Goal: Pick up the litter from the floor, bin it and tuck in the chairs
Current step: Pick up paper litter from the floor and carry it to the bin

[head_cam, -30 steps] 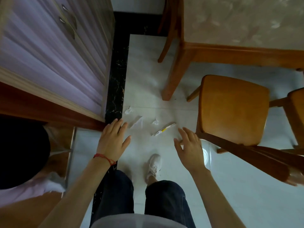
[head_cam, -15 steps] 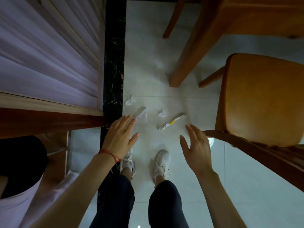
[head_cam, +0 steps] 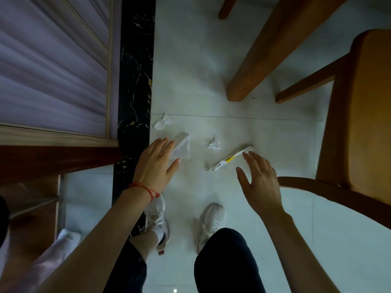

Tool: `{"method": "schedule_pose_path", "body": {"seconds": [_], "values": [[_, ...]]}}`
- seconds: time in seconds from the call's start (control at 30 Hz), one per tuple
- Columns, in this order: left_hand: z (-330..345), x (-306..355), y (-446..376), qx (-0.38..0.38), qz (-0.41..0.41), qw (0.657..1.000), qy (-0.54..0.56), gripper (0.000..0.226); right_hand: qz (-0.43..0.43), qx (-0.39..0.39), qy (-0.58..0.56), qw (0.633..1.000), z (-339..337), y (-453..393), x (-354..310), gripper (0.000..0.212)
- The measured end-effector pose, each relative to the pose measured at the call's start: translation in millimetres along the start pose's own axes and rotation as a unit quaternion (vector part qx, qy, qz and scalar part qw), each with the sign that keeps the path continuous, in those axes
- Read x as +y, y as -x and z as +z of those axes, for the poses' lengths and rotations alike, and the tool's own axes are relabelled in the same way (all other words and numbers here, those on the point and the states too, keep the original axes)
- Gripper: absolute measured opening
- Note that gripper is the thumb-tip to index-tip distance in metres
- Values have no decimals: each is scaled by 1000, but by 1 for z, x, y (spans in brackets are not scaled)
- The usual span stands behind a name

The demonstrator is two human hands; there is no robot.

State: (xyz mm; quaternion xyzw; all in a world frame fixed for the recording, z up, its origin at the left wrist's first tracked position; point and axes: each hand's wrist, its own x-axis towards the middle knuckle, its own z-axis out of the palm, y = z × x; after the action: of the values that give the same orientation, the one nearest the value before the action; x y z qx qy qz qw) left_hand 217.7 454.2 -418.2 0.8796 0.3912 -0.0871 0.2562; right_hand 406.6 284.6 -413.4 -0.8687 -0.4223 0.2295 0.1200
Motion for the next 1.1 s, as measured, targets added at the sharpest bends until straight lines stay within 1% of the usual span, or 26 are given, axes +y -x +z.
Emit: {"method": "schedule_pose_path", "body": {"seconds": [0.17, 0.37, 0.5, 0.63, 0.77, 0.83, 0.97, 1.1], "values": [[71, -31, -29, 10, -49, 998, 42, 47, -12, 2, 2, 1000, 58, -35, 37, 55], [154, -65, -65, 0, -98, 991, 90, 53, -27, -10, -5, 1000, 136, -78, 76, 58], [204, -80, -89, 6, -132, 984, 119, 58, -49, 22, -15, 998, 186, -102, 97, 53], [242, -86, -114, 34, -180, 969, 163, 66, -76, 39, -20, 996, 230, -120, 115, 48], [269, -86, -137, 52, -211, 963, 162, 74, -75, 44, -39, 995, 262, -137, 129, 49], [282, -85, -145, 75, -209, 963, 155, 71, -71, 51, -52, 995, 274, -145, 135, 49], [296, -84, -155, 104, -238, 962, 87, 61, -64, 52, -63, 995, 292, -157, 143, 51], [294, -80, -158, 106, -269, 953, 93, 48, -64, 50, -81, 993, 301, -160, 145, 52]]}}
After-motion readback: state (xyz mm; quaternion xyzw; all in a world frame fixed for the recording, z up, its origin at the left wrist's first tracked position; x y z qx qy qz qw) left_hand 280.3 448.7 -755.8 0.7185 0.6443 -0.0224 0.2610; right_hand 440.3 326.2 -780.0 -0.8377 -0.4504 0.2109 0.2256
